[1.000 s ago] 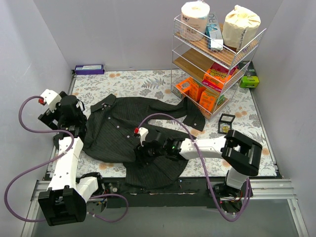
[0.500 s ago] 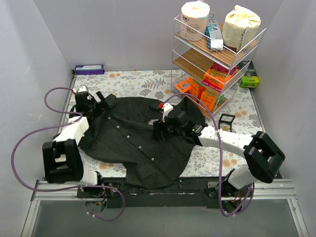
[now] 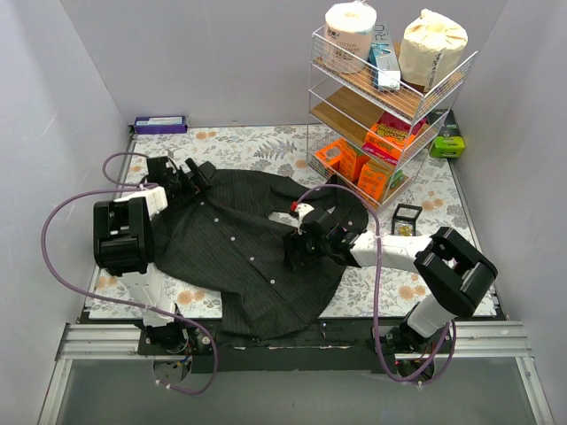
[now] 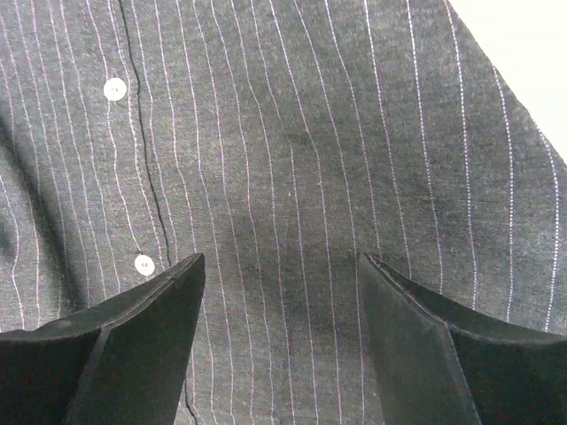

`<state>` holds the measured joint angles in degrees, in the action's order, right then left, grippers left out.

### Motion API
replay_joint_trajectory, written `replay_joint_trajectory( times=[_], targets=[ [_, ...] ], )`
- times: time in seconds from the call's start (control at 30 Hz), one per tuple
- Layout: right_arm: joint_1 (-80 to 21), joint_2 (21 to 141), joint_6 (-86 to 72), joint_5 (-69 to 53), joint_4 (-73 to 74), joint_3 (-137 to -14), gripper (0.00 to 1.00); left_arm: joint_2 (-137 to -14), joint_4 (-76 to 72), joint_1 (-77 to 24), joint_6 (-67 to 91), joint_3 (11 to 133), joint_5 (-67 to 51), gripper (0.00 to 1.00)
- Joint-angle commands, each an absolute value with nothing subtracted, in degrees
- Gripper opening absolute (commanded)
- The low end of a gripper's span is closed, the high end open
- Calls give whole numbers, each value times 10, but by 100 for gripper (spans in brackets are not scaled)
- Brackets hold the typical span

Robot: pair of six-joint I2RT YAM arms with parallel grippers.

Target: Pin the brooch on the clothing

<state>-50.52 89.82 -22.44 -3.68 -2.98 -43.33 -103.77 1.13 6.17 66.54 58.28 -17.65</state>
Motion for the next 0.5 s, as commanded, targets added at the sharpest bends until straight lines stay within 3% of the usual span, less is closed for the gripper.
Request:
replay_joint_trajectory(
  times=[0.0, 0.47],
  targets=[
    [-505, 923, -250, -40, -57, -444, 77, -1099, -9, 62, 664, 635, -181, 98],
    [-480, 999, -264, -11, -1, -539, 78, -1263, 14, 62, 638, 816, -192, 98]
  ],
)
